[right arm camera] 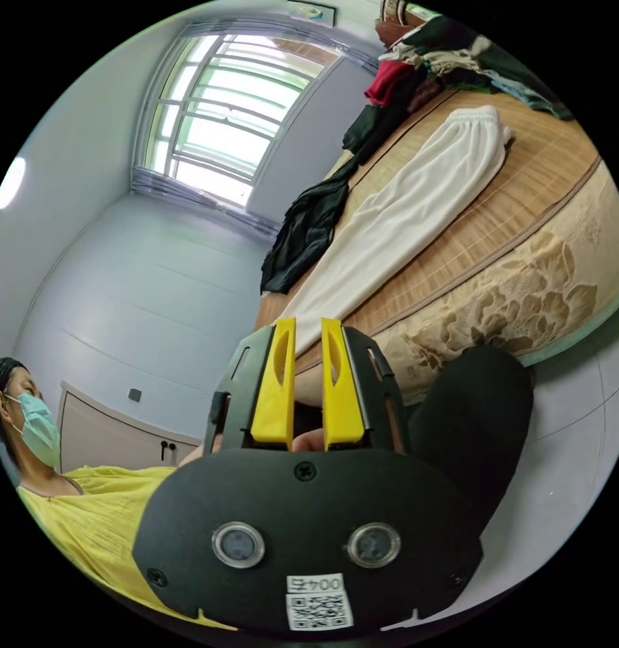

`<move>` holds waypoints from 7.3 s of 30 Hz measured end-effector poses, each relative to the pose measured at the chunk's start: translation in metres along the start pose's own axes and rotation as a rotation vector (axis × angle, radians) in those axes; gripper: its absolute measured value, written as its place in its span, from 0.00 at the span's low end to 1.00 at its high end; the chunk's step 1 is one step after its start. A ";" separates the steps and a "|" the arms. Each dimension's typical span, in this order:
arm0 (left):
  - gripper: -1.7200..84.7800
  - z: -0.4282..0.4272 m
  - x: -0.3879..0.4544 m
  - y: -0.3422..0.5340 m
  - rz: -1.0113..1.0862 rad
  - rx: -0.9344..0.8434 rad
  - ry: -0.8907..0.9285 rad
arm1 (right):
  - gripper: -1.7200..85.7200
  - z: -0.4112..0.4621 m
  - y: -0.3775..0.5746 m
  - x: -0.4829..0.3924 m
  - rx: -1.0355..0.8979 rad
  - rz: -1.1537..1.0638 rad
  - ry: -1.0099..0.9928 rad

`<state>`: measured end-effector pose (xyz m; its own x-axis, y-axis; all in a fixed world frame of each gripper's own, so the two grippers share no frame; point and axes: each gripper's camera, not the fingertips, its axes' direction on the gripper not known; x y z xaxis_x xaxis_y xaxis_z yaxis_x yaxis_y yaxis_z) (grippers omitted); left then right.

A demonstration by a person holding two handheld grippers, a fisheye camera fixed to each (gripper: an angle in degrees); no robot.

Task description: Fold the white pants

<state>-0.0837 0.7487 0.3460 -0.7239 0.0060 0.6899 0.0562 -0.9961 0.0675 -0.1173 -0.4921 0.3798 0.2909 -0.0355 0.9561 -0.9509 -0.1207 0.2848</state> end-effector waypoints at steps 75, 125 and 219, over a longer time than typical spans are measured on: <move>0.12 -0.014 -0.018 0.081 0.191 -0.016 -0.017 | 0.17 0.025 -0.234 0.152 0.145 0.474 0.187; 0.09 0.041 0.253 0.254 0.844 -0.316 -0.574 | 0.01 0.505 -0.238 -0.057 -1.185 -0.726 1.013; 0.21 0.225 0.513 0.103 1.208 -1.054 -1.065 | 0.13 0.513 -0.353 -0.097 -0.601 -0.639 0.598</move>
<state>-0.2948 0.6690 0.8693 0.0530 -0.9877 0.1470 -0.5404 -0.1521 -0.8275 0.2442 -0.9545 0.1514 0.8111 0.3749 0.4489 -0.5835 0.5711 0.5774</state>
